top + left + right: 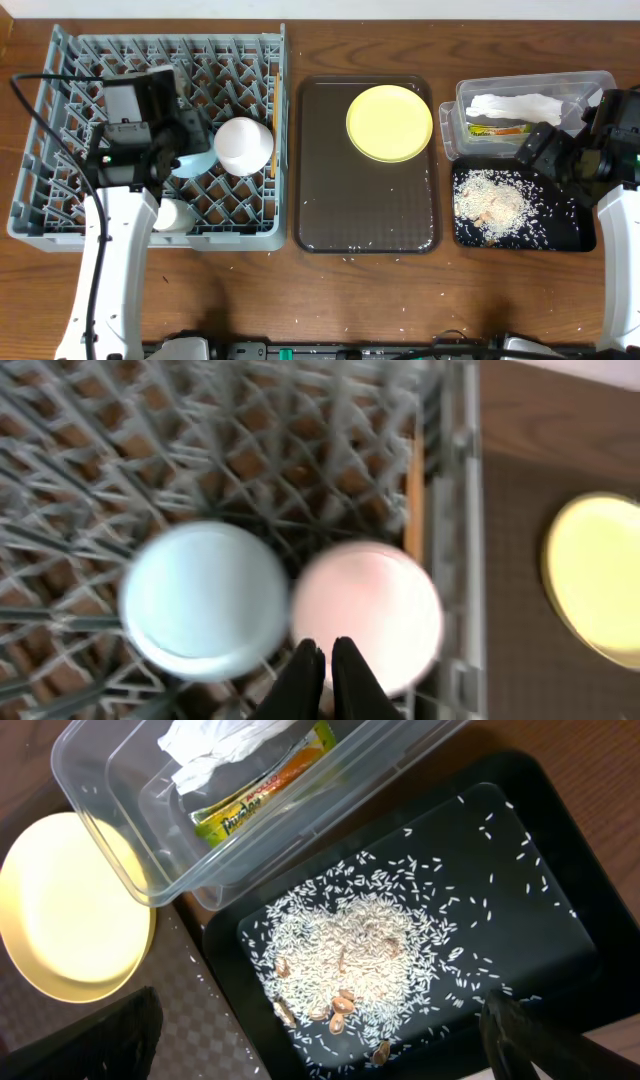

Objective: Sort waste into correct bins and load items into the dishwasher
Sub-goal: 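Grasp the yellow plate edge with the right gripper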

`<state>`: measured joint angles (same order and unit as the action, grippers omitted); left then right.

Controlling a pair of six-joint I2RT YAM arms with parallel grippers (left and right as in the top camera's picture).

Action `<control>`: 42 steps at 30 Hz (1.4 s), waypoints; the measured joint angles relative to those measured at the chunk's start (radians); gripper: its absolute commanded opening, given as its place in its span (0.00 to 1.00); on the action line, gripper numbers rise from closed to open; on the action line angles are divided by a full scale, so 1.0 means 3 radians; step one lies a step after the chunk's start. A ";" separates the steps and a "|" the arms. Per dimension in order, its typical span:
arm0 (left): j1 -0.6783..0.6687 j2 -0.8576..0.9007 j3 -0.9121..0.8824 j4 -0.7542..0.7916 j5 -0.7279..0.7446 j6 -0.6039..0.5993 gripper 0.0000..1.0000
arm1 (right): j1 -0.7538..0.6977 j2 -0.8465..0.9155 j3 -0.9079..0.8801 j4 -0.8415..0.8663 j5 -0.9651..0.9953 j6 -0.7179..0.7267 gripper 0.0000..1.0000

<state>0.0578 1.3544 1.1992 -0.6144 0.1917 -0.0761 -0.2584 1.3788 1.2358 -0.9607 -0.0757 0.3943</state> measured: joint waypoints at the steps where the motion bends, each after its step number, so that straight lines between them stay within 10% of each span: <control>1: -0.0052 0.0019 0.0000 -0.0090 0.0032 -0.0008 0.08 | -0.0001 0.0000 0.0000 0.0000 0.0000 0.0000 0.99; 11: -0.0579 -0.0367 0.0000 -0.0704 0.0074 -0.0345 0.79 | -0.0001 0.0000 0.0000 0.0003 -0.0001 0.0000 0.99; 31: -0.0876 -0.1705 0.0000 -0.1221 -0.0515 -0.0380 0.89 | -0.0001 0.0000 0.0000 0.0000 -0.0001 0.0000 0.99; 42: -0.0876 -0.1353 -0.0005 -0.0811 -0.0562 -0.1387 0.99 | -0.0001 0.0000 0.0000 -0.0001 0.0000 0.0000 0.99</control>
<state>-0.2050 0.9485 1.1976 -0.8577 0.0231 -0.4923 -0.2588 1.3788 1.2358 -0.9611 -0.0757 0.3943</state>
